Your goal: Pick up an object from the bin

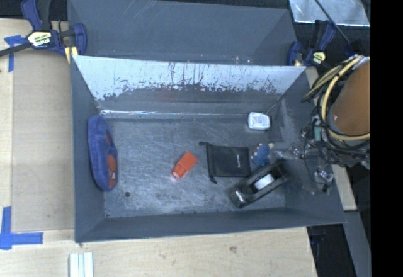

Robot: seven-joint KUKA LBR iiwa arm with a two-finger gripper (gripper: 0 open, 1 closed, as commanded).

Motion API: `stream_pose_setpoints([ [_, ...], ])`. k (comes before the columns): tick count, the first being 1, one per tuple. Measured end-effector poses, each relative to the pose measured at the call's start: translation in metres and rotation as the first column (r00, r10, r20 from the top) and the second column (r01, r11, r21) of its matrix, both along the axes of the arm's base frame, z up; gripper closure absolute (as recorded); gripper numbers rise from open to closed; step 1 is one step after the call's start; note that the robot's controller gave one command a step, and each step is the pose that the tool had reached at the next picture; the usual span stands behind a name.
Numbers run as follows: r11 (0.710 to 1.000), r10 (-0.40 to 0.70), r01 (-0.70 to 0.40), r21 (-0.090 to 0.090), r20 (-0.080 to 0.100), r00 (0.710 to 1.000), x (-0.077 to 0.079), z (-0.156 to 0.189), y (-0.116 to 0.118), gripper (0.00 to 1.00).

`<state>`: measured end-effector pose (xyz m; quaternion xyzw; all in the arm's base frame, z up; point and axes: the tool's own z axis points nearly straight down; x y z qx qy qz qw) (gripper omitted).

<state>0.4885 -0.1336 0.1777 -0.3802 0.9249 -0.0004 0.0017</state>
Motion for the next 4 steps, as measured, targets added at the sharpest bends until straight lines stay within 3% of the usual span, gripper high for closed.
stream_pose_setpoints([
  [1, 0.998, -0.067, 0.067, 0.002, -0.008, 0.998, 0.012, -0.108, 0.033, 0.00],
  [2, 0.998, -0.070, 0.070, -0.001, -0.004, 0.998, 0.013, -0.104, 0.031, 1.00],
  [3, 0.998, -0.057, 0.057, -0.001, 0.003, 0.998, 0.022, 0.019, 0.017, 1.00],
  [4, 0.972, 0.236, -0.236, -0.002, -0.001, 0.972, 0.019, 0.092, -0.015, 1.00],
])
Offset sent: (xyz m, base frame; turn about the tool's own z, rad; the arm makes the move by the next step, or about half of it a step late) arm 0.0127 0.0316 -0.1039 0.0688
